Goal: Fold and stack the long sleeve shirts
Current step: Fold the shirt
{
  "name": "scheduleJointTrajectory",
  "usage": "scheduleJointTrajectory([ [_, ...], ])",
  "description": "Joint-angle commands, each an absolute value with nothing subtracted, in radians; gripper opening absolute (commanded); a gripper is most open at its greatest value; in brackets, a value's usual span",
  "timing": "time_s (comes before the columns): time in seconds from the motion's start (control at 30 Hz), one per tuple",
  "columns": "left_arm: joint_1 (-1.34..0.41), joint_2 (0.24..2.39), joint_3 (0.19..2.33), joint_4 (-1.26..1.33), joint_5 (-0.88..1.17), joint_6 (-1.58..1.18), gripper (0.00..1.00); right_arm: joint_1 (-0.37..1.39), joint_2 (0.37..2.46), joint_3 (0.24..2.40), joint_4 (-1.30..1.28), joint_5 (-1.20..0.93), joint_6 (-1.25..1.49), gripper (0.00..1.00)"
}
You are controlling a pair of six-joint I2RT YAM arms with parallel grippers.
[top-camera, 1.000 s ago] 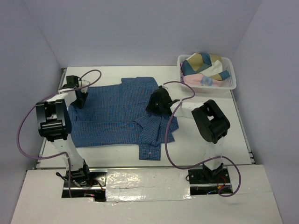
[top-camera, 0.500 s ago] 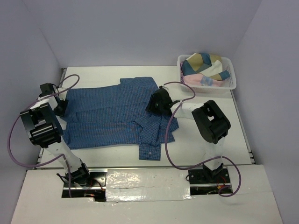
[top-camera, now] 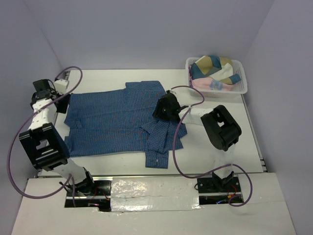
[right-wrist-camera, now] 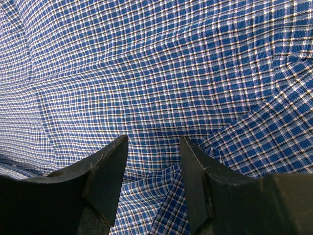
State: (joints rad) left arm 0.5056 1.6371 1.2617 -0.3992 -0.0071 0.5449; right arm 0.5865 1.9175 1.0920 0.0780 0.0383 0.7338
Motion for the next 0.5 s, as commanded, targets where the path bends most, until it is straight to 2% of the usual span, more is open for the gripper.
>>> scheduleJointTrajectory([
  [0.0, 0.416, 1.591, 1.175, -0.414, 0.13, 0.499, 0.73, 0.592, 1.93, 1.083, -0.038, 0.066, 0.693, 0.55],
  [0.1, 0.356, 1.644, 1.157, -0.403, 0.13, 0.46, 0.71, 0.594, 1.936, 1.094, -0.061, 0.074, 0.69, 0.55],
  [0.17, 0.347, 1.68, 1.147, -0.405, 0.092, 0.442, 0.66, 0.595, 1.939, 1.101, -0.08, 0.084, 0.698, 0.55],
  [0.23, 0.373, 1.701, 1.12, -0.37, 0.037, 0.443, 0.58, 0.595, 1.937, 1.101, -0.086, 0.087, 0.706, 0.55],
  [0.4, 0.52, 1.695, 1.025, -0.324, 0.048, 0.477, 0.39, 0.597, 1.934, 1.08, -0.084, 0.101, 0.733, 0.55],
  [0.47, 0.554, 1.703, 1.009, -0.302, 0.029, 0.502, 0.37, 0.597, 1.934, 1.072, -0.083, 0.101, 0.738, 0.55],
])
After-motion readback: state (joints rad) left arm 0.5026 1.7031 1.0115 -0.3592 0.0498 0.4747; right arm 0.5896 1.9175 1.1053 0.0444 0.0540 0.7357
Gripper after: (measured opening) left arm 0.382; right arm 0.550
